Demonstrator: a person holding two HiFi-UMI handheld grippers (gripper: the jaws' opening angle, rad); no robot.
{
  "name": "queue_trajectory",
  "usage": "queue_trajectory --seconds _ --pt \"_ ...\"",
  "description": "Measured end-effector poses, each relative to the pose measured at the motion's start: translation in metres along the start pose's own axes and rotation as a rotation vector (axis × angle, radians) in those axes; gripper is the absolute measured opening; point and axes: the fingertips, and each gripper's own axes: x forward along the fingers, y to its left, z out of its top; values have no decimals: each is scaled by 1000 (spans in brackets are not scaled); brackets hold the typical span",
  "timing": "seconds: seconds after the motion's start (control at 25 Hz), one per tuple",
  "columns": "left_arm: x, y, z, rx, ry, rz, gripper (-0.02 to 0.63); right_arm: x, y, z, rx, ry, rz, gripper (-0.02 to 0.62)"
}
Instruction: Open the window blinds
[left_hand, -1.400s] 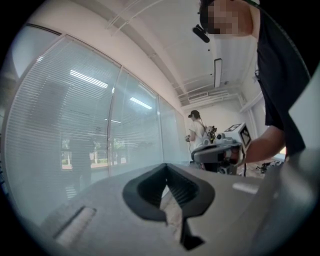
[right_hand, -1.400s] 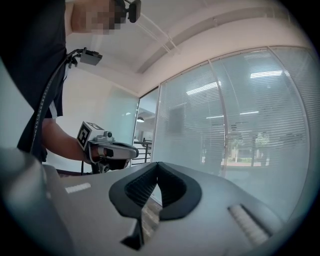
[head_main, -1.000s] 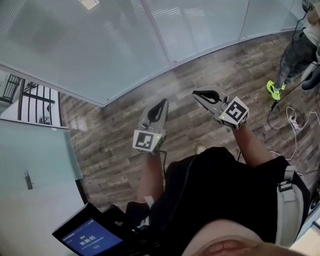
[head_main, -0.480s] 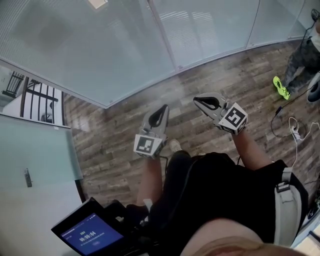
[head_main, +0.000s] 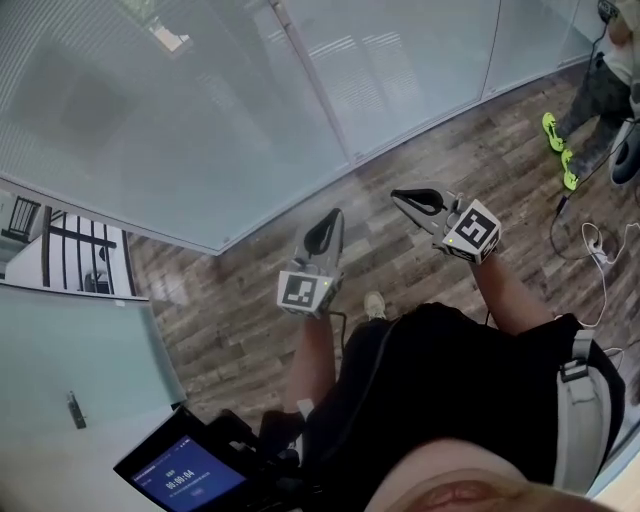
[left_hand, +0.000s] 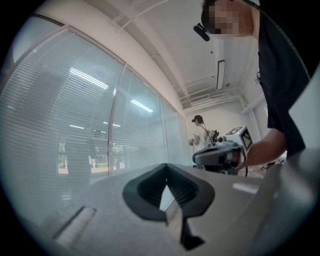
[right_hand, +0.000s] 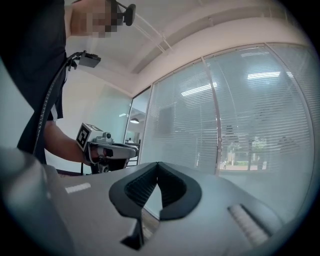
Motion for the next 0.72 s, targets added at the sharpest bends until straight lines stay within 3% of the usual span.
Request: queue_trajectory --seconds 0.2,0.44,0.6,0.72 --pt "29 74 -9 -15 15 -55 3 66 -35 -5 10 36 -51 5" --pt "34 84 -9 -44 -17 -106 3 75 -40 -8 -11 43 -107 5" --pt "44 138 -23 -85 2 -132 3 127 -58 -15 6 63 -131 6" --pt "45 152 -27 -89 16 -146 3 143 -63 -16 5 66 -141 6"
